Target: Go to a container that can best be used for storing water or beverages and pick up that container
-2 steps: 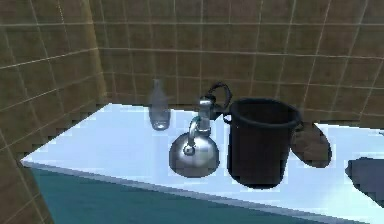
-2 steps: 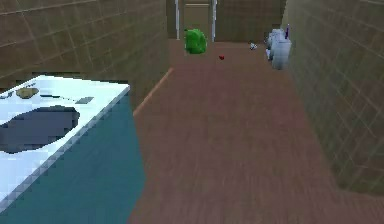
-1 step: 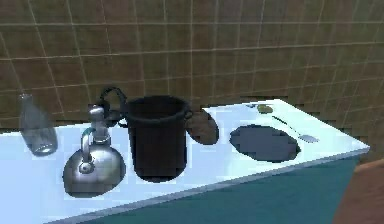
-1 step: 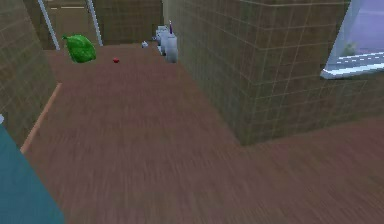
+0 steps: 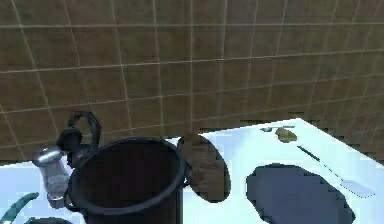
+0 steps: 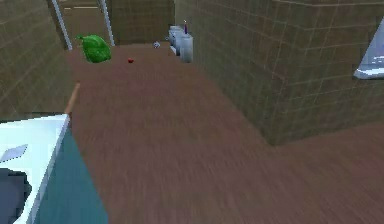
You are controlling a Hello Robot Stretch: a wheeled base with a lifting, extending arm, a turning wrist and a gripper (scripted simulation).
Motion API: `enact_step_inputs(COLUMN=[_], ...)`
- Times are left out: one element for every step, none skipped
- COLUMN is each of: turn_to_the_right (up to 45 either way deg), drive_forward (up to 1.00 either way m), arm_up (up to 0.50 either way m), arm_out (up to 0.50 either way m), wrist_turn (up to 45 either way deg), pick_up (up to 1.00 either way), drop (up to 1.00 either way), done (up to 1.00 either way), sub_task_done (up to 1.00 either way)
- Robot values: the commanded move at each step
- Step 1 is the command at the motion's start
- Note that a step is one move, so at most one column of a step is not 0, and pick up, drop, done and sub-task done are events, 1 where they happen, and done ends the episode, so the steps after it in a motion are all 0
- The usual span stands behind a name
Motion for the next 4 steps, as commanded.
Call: enact_step_inputs(turn_to_the_right=[-45.0,-45.0,-45.0,0.0], drive_forward=[0.00,0.00,0.00,0.00], arm_up=[0.00,0.00,0.00,0.50], arm_out=[0.00,0.00,0.00,0.00], wrist_turn=[0.0,0.0,0.0,0.0], pick_up=[0.00,0.00,0.00,0.00], drop=[0.00,0.00,0.00,0.00], done=[0.00,0.00,0.00,0.00], sub_task_done=[0.00,0.00,0.00,0.00])
